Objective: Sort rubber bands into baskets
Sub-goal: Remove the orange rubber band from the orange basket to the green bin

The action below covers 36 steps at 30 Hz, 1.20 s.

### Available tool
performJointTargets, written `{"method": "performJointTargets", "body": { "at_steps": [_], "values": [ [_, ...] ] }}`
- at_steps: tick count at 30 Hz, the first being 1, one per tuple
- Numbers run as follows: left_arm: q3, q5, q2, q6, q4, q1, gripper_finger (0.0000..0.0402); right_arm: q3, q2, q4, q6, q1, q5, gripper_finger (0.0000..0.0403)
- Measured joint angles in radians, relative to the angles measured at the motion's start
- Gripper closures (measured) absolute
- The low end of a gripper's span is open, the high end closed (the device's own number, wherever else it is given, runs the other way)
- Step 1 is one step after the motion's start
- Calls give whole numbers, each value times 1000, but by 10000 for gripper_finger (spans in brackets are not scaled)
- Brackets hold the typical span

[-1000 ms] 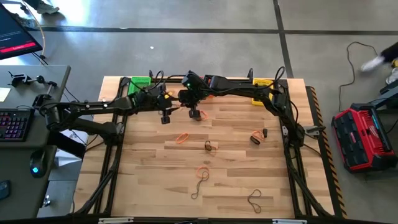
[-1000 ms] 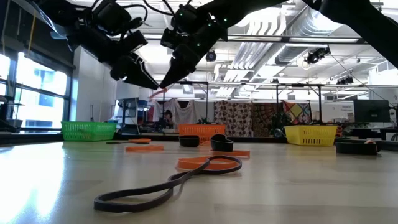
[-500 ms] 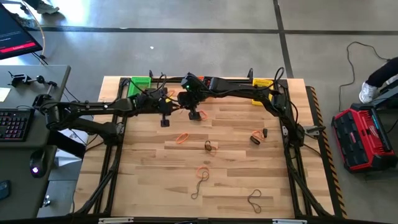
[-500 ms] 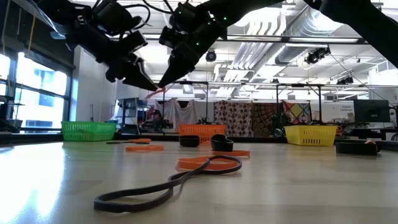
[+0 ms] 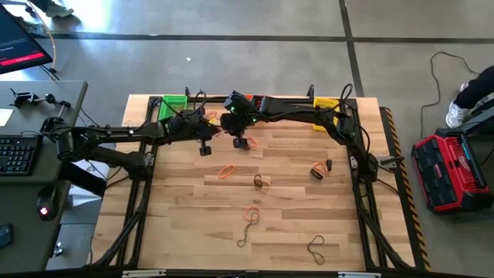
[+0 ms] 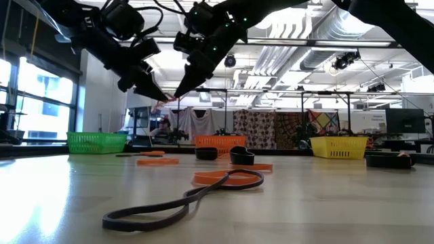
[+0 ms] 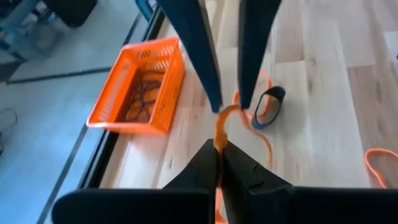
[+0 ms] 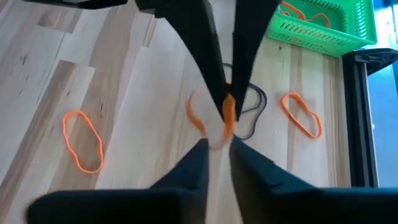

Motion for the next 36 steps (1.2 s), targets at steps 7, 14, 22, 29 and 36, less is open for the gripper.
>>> {"method": "performJointTargets", "body": {
  "at_steps": [7,14,22,29,36],
  "values": [
    [0,-97,-6,-72,-74,11,401,0,-18,-34,16,1,30,273],
    [0,-150,-83,-207,-223,69,401,0,-45,-110,-1,-49,70,344],
    [50,-315,-155,-422,-488,171,401,0,-45,-151,17,-108,-38,392],
    [95,-367,-109,-555,-623,295,401,0,-45,-130,-6,-102,-43,402],
    [120,-400,12,-571,-651,411,401,0,-45,-80,-1,-104,-65,403]
  ]
}}
